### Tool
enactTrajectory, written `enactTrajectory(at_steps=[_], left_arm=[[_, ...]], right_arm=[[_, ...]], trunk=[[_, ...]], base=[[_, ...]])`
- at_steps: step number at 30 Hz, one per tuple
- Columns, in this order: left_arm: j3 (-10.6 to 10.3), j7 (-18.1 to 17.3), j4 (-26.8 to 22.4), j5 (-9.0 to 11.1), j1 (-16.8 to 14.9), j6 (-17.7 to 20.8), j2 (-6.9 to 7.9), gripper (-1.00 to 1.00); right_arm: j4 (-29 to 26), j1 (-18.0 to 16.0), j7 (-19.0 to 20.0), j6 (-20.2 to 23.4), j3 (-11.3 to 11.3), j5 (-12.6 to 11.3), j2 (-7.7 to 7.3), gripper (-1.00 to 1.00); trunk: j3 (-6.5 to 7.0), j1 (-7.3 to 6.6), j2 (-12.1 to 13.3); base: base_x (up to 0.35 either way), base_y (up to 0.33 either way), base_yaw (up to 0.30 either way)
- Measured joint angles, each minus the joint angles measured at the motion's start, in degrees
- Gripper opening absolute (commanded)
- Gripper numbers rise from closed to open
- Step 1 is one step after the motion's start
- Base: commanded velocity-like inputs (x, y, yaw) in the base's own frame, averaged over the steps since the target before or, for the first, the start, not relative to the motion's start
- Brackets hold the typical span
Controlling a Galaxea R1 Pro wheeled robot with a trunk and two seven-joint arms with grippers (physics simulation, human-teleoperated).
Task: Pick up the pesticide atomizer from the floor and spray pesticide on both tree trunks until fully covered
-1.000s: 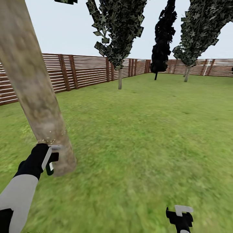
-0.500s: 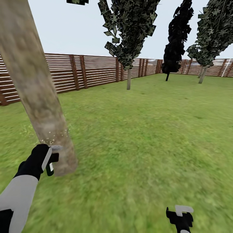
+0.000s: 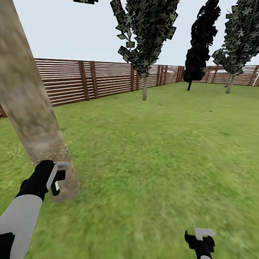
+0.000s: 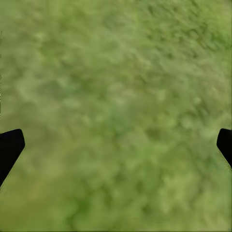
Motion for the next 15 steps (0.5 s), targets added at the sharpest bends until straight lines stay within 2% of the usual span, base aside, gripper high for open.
enactTrajectory(at_steps=[7,15], left_arm=[[0.01,0.01,0.13,-0.07,0.35,-0.07,0.07,-1.00],[0.00,0.23,0.96,0.00,1.43,-0.80,0.41,-1.00]], right_arm=[[0.00,0.00,0.00,0.00,-0.02,0.00,0.03,1.00],[0.00,0.01,0.00,0.00,0.06,0.00,0.08,1.00]], trunk=[[0.00,0.01,0.00],[0.00,0.03,0.00]], base=[[0.155,-0.255,0.275],[-0.013,-0.280,0.276]])
